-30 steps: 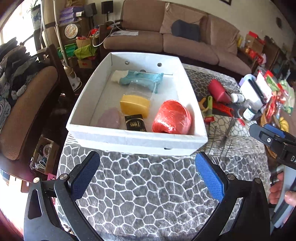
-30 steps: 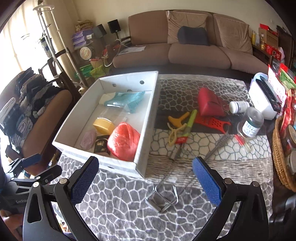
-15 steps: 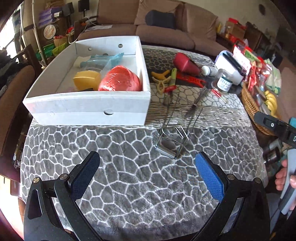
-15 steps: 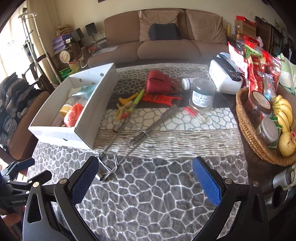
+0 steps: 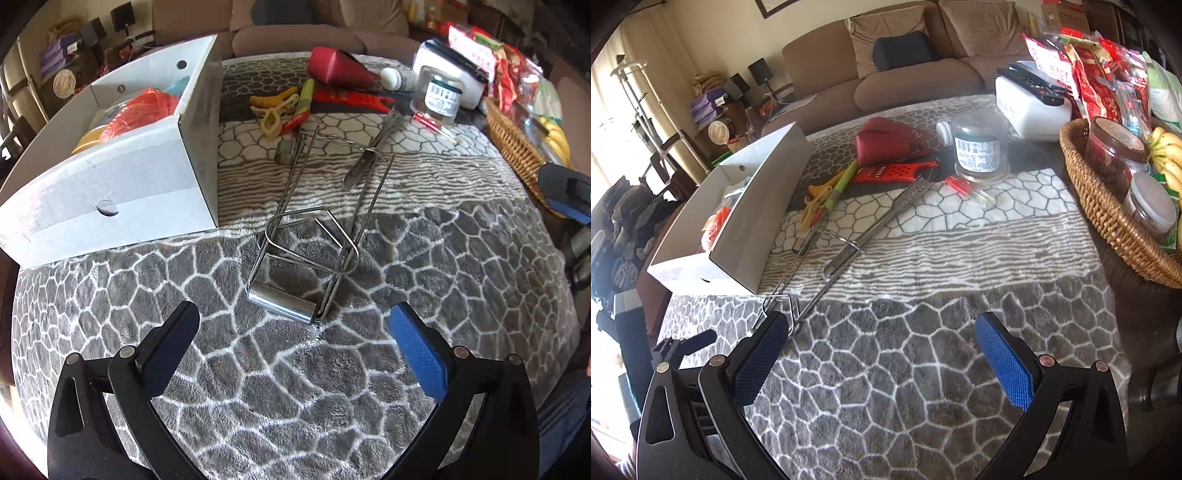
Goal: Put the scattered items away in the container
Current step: 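Grasp the wire rack roller with left tool while right tool grips its wires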
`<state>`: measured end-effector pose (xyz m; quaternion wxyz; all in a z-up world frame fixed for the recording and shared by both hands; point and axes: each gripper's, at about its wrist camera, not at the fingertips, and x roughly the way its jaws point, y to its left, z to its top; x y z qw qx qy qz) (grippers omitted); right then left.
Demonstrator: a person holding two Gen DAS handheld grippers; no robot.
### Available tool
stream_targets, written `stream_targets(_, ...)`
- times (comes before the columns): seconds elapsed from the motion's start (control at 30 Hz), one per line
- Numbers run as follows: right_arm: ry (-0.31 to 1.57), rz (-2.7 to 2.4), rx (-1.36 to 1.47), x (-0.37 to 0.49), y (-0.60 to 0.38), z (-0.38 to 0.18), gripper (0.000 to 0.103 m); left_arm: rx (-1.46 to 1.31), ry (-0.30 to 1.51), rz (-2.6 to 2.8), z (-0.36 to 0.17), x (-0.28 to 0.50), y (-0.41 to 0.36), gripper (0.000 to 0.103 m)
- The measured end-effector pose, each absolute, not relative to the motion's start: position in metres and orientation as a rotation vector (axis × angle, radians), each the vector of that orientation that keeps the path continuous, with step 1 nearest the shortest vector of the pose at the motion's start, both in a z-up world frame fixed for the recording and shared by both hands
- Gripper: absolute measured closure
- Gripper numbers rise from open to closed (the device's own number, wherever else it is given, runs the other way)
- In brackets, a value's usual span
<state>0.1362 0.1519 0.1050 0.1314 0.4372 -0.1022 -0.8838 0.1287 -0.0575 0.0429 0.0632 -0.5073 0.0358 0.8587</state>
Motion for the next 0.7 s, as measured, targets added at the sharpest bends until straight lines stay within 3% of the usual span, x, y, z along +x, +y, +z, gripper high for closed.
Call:
stream_targets(0.37, -0.386, -2.493, 1.260, 0.090, 0.136, 0.066, 0.000, -1.447, 0.189, 2.598, 0.020, 0.112, -0.053, 0.000)
stream_targets(0.7, -0.324, -2.457, 1.256, 0.044, 0.108, 0.043, 0.000, -1.430, 0.036, 2.551, 0.009, 0.107, -0.061, 0.000)
